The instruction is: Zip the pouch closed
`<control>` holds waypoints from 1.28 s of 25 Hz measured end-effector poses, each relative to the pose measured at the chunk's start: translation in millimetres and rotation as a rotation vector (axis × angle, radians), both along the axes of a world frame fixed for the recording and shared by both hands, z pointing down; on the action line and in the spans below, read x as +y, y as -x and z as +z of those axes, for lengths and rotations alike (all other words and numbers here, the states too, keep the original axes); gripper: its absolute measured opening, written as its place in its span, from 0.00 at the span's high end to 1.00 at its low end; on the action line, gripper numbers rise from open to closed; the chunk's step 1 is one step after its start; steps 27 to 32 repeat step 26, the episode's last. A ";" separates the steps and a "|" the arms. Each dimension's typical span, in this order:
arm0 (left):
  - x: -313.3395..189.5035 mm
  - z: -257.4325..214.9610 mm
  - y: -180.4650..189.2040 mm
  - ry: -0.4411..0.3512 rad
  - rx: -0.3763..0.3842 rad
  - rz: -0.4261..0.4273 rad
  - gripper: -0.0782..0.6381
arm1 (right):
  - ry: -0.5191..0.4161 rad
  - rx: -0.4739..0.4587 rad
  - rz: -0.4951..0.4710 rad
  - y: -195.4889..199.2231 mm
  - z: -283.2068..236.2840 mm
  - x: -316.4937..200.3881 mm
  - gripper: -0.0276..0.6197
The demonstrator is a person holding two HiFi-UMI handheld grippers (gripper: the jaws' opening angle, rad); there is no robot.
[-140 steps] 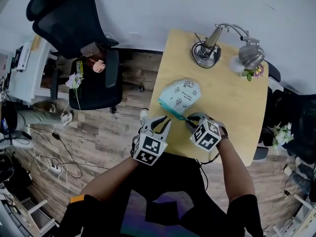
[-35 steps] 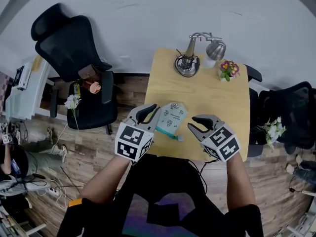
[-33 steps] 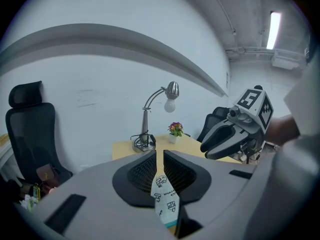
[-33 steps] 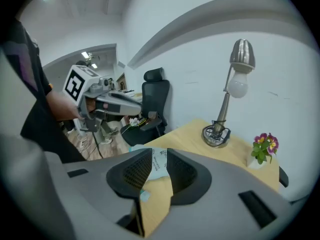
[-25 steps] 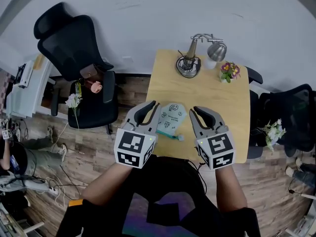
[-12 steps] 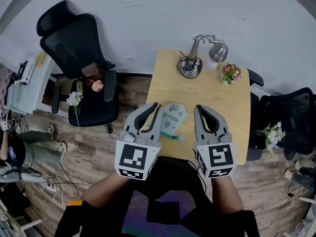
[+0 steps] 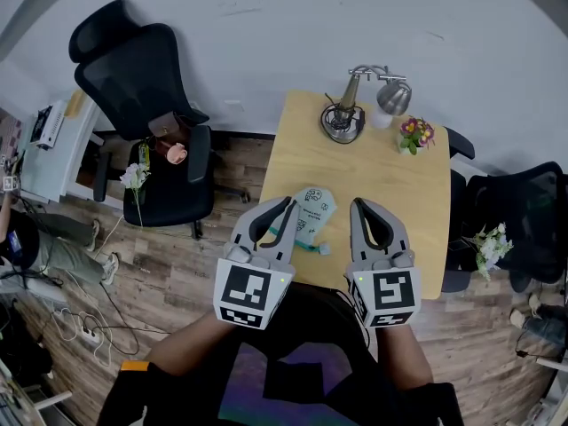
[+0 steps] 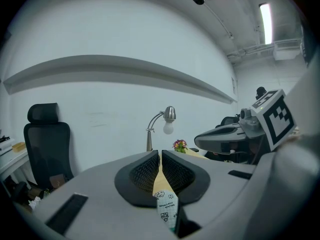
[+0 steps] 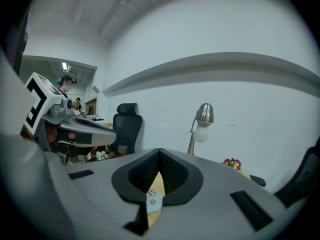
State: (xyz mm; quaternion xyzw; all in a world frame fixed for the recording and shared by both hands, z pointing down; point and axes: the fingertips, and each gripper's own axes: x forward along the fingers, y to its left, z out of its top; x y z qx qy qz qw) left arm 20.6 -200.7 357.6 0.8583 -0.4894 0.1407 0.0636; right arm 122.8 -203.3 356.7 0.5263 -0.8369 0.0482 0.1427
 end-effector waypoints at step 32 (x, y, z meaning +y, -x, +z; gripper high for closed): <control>3.0 4.1 -0.5 0.007 0.007 -0.008 0.86 | 0.016 0.008 -0.008 4.5 8.4 4.4 0.94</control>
